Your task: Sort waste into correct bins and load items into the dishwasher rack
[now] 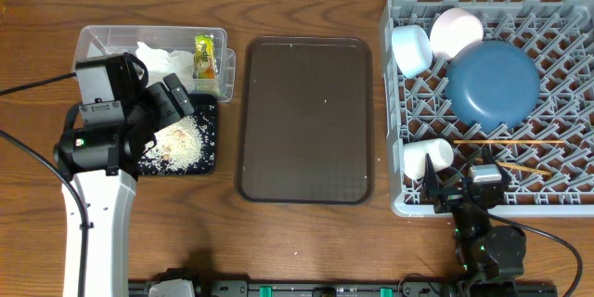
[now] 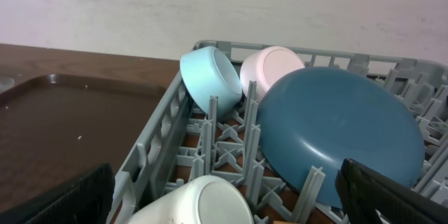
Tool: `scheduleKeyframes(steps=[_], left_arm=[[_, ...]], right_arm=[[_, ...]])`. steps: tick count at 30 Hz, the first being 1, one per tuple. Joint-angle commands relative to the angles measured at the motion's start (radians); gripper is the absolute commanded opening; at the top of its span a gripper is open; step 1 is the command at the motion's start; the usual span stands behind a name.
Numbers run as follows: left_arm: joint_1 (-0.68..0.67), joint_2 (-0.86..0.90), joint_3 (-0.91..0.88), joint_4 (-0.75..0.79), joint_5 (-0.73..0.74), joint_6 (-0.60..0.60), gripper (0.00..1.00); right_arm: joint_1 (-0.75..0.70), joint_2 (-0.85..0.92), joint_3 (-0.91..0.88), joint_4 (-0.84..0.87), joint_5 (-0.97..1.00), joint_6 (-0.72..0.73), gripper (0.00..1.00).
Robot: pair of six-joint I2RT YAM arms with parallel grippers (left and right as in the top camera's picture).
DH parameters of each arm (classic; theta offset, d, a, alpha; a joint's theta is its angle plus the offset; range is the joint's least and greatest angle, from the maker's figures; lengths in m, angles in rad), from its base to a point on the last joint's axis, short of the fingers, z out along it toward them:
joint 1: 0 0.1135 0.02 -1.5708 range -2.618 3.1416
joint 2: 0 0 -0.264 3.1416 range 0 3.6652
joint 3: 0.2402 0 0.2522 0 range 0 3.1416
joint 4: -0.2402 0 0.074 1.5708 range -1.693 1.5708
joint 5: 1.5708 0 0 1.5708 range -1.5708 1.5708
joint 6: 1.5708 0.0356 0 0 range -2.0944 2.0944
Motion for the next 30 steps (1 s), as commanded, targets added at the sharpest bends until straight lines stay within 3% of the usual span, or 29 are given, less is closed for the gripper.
scheduleKeyframes(steps=[1,14,20,23,26,30], left_arm=[[0.004,0.0,0.018,-0.003,-0.005,0.008,0.96],[0.004,-0.008,0.017,-0.013,-0.005,0.008,0.96],[0.003,-0.137,-0.039,0.037,-0.038,0.031,0.96],[-0.019,-0.257,-0.154,0.143,-0.003,0.141,0.97],[-0.037,-0.413,-0.341,0.346,0.071,0.26,0.96],[-0.036,-0.615,-0.595,0.575,0.129,0.283,0.96]], right_arm=[[0.001,-0.007,-0.001,-0.005,0.007,0.013,0.99],[0.001,-0.007,-0.001,-0.005,0.007,0.013,0.99],[0.001,-0.007,-0.001,-0.005,0.007,0.013,0.99],[0.001,-0.007,-0.001,-0.005,0.007,0.013,0.99],[0.001,-0.007,-0.001,-0.005,0.007,0.013,0.99],[0.001,-0.007,-0.001,-0.005,0.007,0.013,0.99]])
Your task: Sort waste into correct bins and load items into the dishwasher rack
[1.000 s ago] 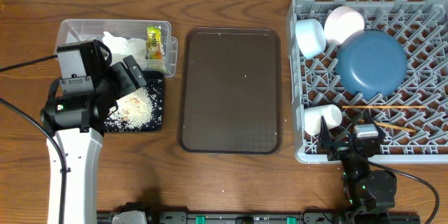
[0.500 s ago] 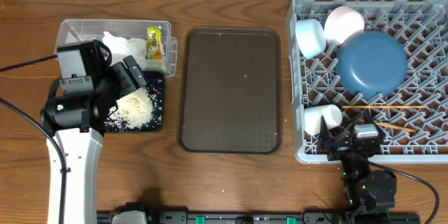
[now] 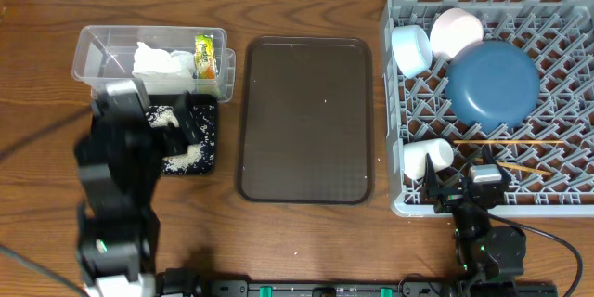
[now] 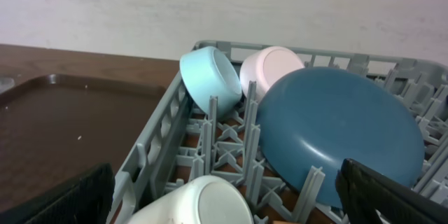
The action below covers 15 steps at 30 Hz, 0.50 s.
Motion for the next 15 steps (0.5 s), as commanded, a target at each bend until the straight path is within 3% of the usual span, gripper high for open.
scheduleKeyframes(steps=[1,8,15], left_arm=[[-0.003,-0.144,-0.198,0.106,0.065,0.079,0.96],[-0.029,-0.374,-0.464,0.212,0.058,0.078,0.96],[-0.059,-0.51,-0.568,0.212,0.034,0.078,0.96]], right_arm=[[0.001,-0.007,-0.001,-0.004,0.007,0.012,0.99],[0.001,-0.007,-0.001,-0.004,0.007,0.012,0.99],[0.001,-0.007,-0.001,-0.004,0.007,0.012,0.99]])
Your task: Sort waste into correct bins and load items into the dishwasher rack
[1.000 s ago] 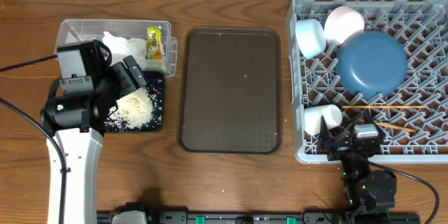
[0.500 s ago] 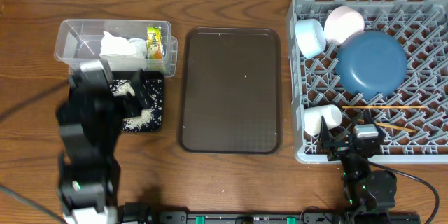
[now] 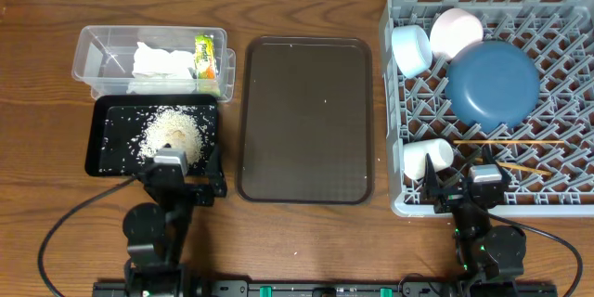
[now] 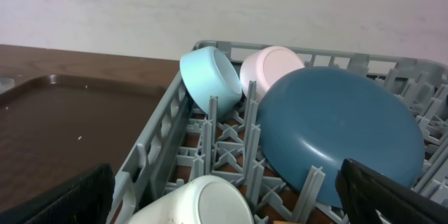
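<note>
The grey dishwasher rack (image 3: 399, 102) on the right holds a light blue cup (image 3: 410, 48), a pink cup (image 3: 457, 30), a dark blue bowl (image 3: 493, 80), a white cup (image 3: 427, 156) and wooden chopsticks (image 3: 510, 142). At the left, a clear bin (image 3: 93, 51) contains crumpled tissue (image 3: 156, 58) and a yellow wrapper (image 3: 204, 56). A black tray (image 3: 102, 139) below it carries scattered rice (image 3: 170, 130). My left gripper (image 3: 181, 184) sits open at the front of that tray, holding nothing. My right gripper (image 4: 224, 182) is open at the rack's near edge, by the white cup (image 4: 203, 203).
A brown serving tray (image 3: 304, 119) lies in the middle of the table between the bins and the rack. Cables run from both arm bases along the front edge.
My left arm has moved from over the black rice tray back to the table's front edge, leaving the whole tray and rice pile in view. The right arm has not moved.
My left arm stood over the black tray beside the clear bin, covering part of the rice. Then it was nearer the front and blurred. Now it rests low at the front edge, open. The right arm and the rack's contents stayed the same throughout.
</note>
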Tool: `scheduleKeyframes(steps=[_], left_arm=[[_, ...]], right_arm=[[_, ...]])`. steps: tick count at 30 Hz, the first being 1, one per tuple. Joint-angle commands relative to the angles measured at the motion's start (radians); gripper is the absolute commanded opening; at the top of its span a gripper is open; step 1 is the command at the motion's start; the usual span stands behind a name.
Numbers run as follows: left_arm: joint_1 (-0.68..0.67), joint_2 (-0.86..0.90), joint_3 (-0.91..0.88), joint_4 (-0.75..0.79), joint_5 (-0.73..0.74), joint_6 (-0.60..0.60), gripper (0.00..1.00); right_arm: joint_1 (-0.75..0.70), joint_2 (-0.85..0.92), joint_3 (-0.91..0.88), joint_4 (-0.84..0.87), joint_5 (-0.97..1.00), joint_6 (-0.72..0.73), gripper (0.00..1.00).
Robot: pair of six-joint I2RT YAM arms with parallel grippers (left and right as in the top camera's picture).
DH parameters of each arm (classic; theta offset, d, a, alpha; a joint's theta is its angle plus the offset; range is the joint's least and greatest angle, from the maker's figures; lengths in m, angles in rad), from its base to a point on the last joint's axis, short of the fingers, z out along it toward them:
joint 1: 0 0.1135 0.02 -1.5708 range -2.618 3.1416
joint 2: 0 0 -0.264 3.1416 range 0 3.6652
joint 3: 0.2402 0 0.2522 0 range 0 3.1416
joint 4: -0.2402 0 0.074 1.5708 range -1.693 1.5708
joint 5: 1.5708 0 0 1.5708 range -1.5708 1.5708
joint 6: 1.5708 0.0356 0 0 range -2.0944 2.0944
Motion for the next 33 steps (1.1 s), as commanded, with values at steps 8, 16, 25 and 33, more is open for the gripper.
scheduleKeyframes(steps=[8,16,25,33], left_arm=[[-0.007,-0.18,-0.079,0.005,-0.01,0.014,0.96],[-0.007,-0.227,-0.101,0.002,-0.009,0.014,0.96],[-0.007,-0.227,-0.15,0.01,-0.008,0.013,0.96],[-0.008,-0.227,-0.149,-0.006,-0.005,0.013,0.96]], right_arm=[[0.001,-0.007,-0.001,-0.005,0.006,0.011,0.99],[0.001,-0.007,-0.001,-0.005,0.006,0.011,0.99],[0.001,-0.007,-0.001,-0.005,0.006,0.011,0.99],[0.001,-0.007,-0.001,-0.005,0.006,0.011,0.99]])
